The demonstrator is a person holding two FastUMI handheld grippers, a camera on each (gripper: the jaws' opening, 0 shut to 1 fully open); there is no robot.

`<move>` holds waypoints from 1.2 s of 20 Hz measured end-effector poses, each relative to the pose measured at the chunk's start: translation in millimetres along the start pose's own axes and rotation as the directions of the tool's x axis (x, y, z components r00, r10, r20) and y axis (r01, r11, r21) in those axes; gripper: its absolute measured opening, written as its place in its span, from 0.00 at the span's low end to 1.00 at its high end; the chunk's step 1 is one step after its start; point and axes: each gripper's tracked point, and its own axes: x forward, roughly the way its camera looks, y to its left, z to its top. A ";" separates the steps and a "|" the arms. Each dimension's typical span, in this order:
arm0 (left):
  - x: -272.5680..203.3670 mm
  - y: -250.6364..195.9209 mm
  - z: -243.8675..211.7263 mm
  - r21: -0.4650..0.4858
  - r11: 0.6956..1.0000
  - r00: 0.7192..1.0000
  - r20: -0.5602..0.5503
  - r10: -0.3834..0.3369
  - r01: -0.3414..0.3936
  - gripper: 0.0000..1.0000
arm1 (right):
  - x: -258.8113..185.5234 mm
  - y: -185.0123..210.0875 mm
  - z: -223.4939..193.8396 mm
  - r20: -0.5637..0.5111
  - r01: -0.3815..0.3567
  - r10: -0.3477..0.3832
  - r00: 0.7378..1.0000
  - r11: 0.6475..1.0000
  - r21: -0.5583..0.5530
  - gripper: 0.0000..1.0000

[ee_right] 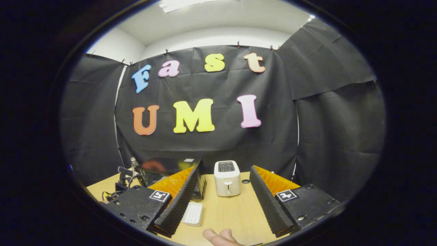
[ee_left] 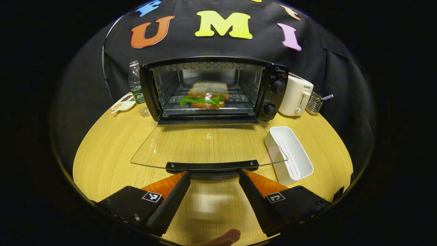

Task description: Open the electric oven with the left hand, put the food in, and close the electric oven.

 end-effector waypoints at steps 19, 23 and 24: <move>-18.2 11.6 79.4 0.050 0.998 0.969 0.248 0.012 -0.025 0.97 | -22.4 -0.3 -13.2 -0.004 0.018 -0.018 1.000 0.999 0.032 0.98; -12.8 15.1 100.0 -0.001 1.000 0.961 0.275 -0.009 0.010 0.98 | -35.0 -3.8 -8.6 0.010 0.033 -0.033 0.999 0.999 0.021 0.98; -10.5 14.6 105.2 -0.010 1.000 0.960 0.280 -0.021 0.024 0.98 | -39.5 -5.9 -6.3 0.016 0.039 -0.039 0.999 0.999 0.016 0.98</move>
